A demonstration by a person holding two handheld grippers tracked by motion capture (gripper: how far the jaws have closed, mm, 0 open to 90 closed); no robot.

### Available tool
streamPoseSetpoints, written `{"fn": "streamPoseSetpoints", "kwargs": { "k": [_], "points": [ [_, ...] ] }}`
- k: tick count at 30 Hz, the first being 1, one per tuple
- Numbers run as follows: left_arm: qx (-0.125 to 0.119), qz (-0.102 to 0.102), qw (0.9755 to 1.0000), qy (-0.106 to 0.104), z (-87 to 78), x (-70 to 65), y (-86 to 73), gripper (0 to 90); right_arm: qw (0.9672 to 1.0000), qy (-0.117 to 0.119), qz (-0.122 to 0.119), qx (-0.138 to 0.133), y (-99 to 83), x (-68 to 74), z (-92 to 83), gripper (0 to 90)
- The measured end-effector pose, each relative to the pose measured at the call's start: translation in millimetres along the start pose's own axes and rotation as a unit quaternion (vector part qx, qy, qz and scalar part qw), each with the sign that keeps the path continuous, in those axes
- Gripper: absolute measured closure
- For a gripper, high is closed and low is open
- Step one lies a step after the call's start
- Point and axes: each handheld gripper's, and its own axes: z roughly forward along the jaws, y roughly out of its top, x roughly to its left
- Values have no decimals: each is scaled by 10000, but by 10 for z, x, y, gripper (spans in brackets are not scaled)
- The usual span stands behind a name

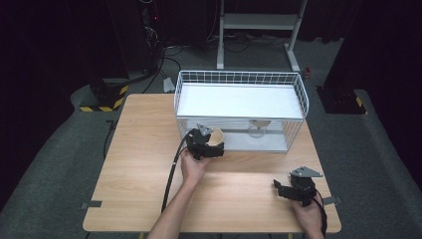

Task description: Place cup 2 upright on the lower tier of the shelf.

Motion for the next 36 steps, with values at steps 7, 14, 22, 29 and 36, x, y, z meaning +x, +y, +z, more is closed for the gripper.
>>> {"fn": "streamPoseSetpoints", "kwargs": {
  "k": [7,14,22,29,36],
  "points": [
    [15,304,9993,202,105,-42,-4,83,10000,-2,3,2,0,0,0,243],
    [-71,304,9993,182,144,-12,6,85,10000,-2,2,1,0,0,0,243],
    [31,169,9997,163,210,-12,75,84,10000,-1,-1,0,0,0,0,243],
    [24,-43,10000,20,211,-3,80,82,10000,0,3,3,0,0,0,243],
    [91,26,9999,141,206,5,74,73,10000,-1,11,4,0,1,-1,242]
  ]
}}
